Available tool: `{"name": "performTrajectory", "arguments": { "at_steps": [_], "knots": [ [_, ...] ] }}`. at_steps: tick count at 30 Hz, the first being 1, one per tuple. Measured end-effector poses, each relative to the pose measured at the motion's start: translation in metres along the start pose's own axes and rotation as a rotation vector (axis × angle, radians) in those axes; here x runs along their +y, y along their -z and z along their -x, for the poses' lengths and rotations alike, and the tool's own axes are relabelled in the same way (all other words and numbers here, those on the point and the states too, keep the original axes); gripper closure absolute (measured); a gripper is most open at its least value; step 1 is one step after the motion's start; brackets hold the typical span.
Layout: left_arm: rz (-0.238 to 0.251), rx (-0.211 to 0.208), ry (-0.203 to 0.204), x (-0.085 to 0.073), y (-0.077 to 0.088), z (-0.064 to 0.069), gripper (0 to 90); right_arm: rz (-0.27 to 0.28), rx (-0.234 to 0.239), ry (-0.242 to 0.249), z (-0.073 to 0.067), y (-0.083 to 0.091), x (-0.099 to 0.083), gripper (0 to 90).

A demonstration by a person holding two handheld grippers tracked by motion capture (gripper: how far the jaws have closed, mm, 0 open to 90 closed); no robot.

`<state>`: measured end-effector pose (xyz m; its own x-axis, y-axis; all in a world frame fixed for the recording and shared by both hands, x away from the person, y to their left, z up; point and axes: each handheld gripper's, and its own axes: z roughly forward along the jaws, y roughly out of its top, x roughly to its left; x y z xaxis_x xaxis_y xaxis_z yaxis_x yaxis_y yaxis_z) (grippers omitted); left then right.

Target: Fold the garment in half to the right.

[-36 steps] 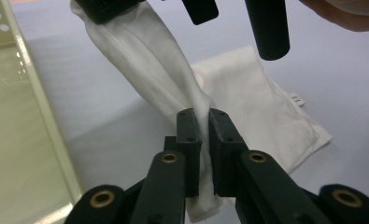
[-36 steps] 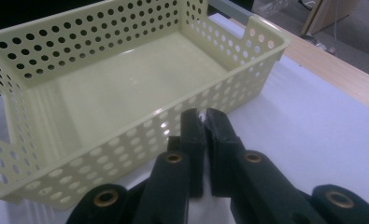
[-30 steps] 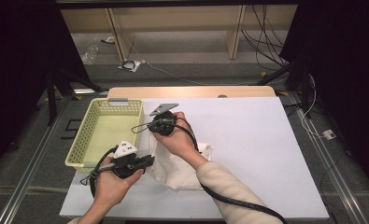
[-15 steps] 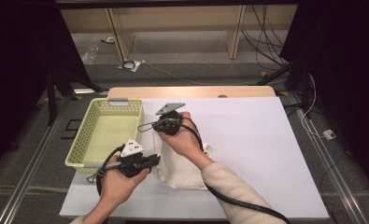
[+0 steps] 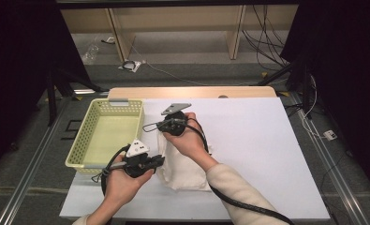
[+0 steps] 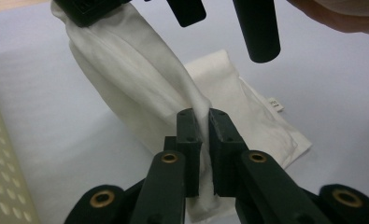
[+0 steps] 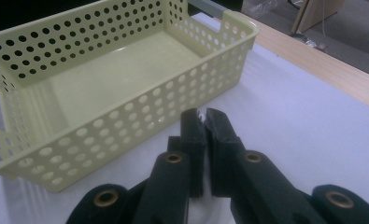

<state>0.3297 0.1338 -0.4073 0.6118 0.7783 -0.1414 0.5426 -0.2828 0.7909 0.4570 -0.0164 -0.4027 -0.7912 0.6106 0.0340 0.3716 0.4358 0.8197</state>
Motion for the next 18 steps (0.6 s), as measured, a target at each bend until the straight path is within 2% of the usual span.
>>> {"name": "performTrajectory", "arguments": {
  "at_steps": [18],
  "knots": [
    [-0.013, -0.016, -0.029, 0.005, -0.011, 0.011, 83.3, 0.009, -0.018, -0.014, 0.010, 0.012, -0.007, 87.0]
  ]
}}
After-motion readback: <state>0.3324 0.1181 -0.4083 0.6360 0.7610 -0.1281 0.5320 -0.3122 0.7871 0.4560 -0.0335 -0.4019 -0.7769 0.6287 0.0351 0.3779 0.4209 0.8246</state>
